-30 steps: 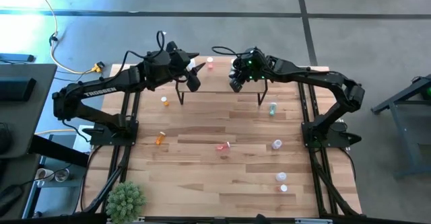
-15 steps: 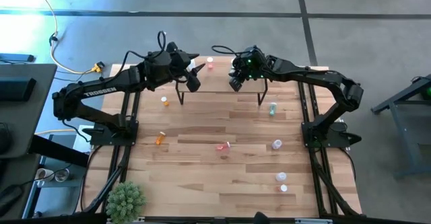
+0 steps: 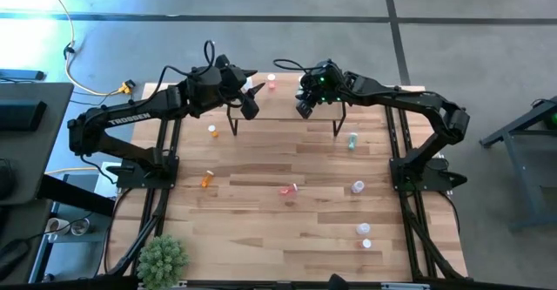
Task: Pick and place medicine bottles onto shelf by color
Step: Put the right blue pill bottle on the shelf aligned with the other blue pill bottle
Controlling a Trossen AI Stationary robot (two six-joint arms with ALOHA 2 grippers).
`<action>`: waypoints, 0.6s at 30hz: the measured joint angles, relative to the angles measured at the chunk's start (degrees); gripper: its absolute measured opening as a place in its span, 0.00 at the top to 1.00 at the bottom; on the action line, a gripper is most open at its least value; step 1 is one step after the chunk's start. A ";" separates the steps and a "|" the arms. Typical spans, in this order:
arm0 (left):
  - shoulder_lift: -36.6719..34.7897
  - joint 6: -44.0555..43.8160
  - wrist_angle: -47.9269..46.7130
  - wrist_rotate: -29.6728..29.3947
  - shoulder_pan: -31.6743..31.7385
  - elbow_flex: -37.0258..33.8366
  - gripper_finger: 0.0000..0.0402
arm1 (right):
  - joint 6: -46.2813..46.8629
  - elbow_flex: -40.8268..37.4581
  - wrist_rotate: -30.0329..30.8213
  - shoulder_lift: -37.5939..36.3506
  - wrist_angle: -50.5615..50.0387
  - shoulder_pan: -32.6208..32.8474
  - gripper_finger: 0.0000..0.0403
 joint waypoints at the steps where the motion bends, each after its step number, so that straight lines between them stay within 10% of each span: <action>1: 0.00 0.00 0.00 0.01 0.00 0.00 0.53 | 0.00 0.00 0.00 0.00 0.01 0.00 0.75; 18: 0.00 1.97 0.02 -0.01 -0.02 -0.01 0.52 | -1.05 0.00 -0.02 0.00 0.00 0.00 0.59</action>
